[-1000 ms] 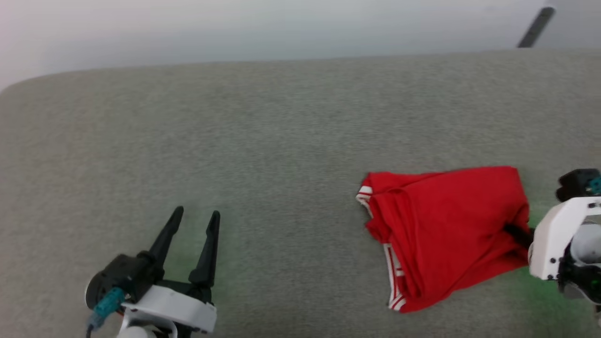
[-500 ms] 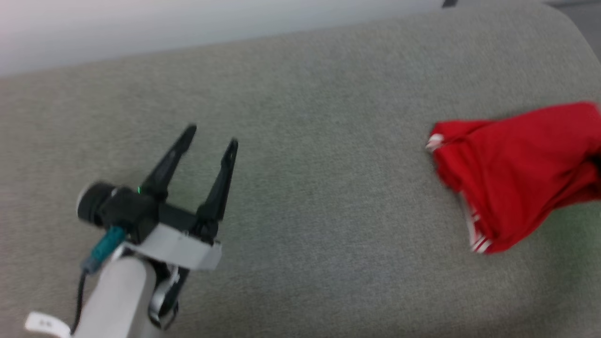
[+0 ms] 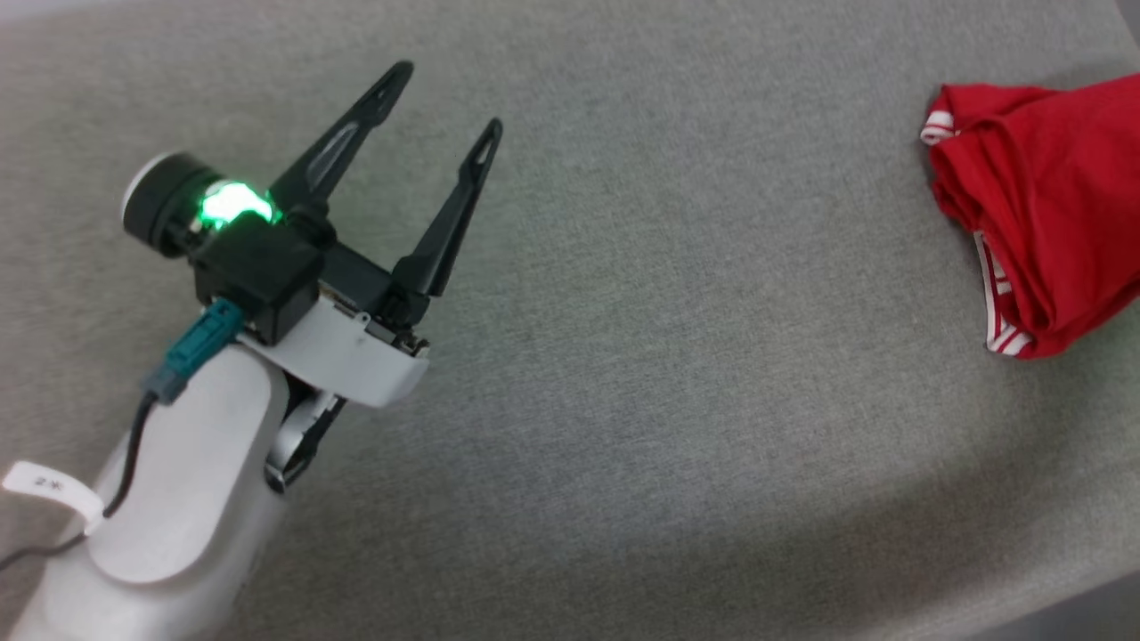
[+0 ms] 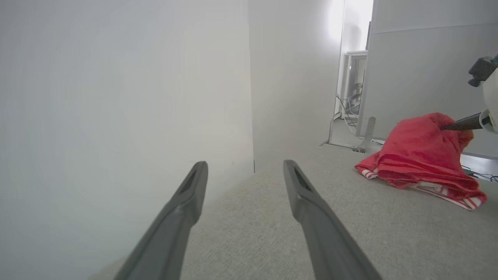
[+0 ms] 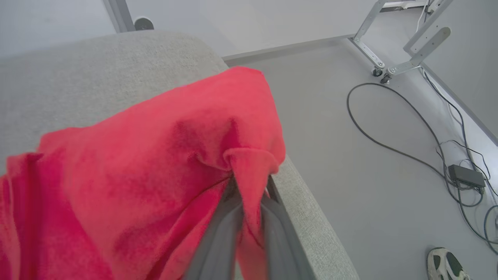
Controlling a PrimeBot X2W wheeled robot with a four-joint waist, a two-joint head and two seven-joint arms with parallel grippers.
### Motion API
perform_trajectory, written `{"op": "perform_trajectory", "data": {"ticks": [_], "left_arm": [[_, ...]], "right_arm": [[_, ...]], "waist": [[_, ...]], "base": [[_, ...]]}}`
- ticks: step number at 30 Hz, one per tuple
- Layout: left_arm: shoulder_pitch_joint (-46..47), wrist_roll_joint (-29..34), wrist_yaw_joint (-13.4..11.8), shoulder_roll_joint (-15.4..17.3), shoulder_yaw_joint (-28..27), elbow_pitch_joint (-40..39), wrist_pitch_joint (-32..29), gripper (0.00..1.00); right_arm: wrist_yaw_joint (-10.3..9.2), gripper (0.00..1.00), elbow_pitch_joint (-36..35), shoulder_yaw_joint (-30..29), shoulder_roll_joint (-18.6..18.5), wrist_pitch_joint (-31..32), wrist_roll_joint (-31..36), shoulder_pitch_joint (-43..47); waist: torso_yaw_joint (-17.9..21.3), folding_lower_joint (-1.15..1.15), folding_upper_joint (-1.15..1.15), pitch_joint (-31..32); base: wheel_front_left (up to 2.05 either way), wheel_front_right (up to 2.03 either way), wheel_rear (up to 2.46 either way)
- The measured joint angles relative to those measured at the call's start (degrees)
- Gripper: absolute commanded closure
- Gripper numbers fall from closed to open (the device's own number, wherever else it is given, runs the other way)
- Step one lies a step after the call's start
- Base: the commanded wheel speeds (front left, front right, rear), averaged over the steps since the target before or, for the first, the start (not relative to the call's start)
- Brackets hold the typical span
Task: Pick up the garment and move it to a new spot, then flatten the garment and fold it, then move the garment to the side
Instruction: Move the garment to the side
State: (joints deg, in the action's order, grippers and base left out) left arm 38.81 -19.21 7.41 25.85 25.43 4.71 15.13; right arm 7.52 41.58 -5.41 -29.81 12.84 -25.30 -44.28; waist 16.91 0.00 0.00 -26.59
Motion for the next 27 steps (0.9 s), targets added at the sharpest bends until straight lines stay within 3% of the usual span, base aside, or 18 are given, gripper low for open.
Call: {"op": "perform_trajectory", "data": {"ticks": [16, 17, 18, 19, 20, 27], "left_arm": [[2.79, -0.51, 0.0, 2.55, 1.87, 1.45, 0.0, 0.0], [2.65, -0.51, 0.0, 2.47, 1.75, 1.66, 0.0, 0.0], [2.38, -0.51, 0.0, 2.33, 1.55, 1.82, 0.0, 0.0], [2.14, -0.51, 0.0, 2.05, 1.31, 1.97, 0.0, 0.0], [1.92, -0.52, 0.0, 1.68, 1.1, 2.09, 0.0, 0.0], [-1.12, -0.29, 0.0, -1.54, -0.79, 3.18, 0.0, 0.0]], "right_arm": [[0.01, 1.0, 18.78, -2.25, 1.94, -15.13, 10.32, -9.64], [0.01, 0.88, 19.6, -2.45, 1.82, -15.84, 10.96, -10.03], [0.01, 0.62, 20.46, -2.71, 1.69, -16.44, 11.52, -10.45], [0.01, 0.12, 21.25, -2.88, 1.48, -16.75, 11.92, -10.69], [0.01, 0.0, 22.01, -3.07, 1.22, -17.15, 12.38, -10.82], [0.0, 0.0, 24.59, -2.26, -0.78, -18.26, 14.33, -11.92]], "waist": [[2.25, 0.0, 0.0, -4.06], [2.18, 0.0, 0.0, -3.85], [2.1, 0.0, 0.0, -3.59], [2.01, 0.0, 0.0, -3.31], [1.9, 0.0, 0.0, -3.0], [0.59, 0.0, 0.0, 0.22]], "base": [[0.0, 0.0, 0.0], [0.0, 0.0, 0.0], [0.0, 0.0, 0.0], [0.0, 0.0, 0.0], [0.0, 0.0, 0.0], [0.0, 0.0, 0.0]]}}
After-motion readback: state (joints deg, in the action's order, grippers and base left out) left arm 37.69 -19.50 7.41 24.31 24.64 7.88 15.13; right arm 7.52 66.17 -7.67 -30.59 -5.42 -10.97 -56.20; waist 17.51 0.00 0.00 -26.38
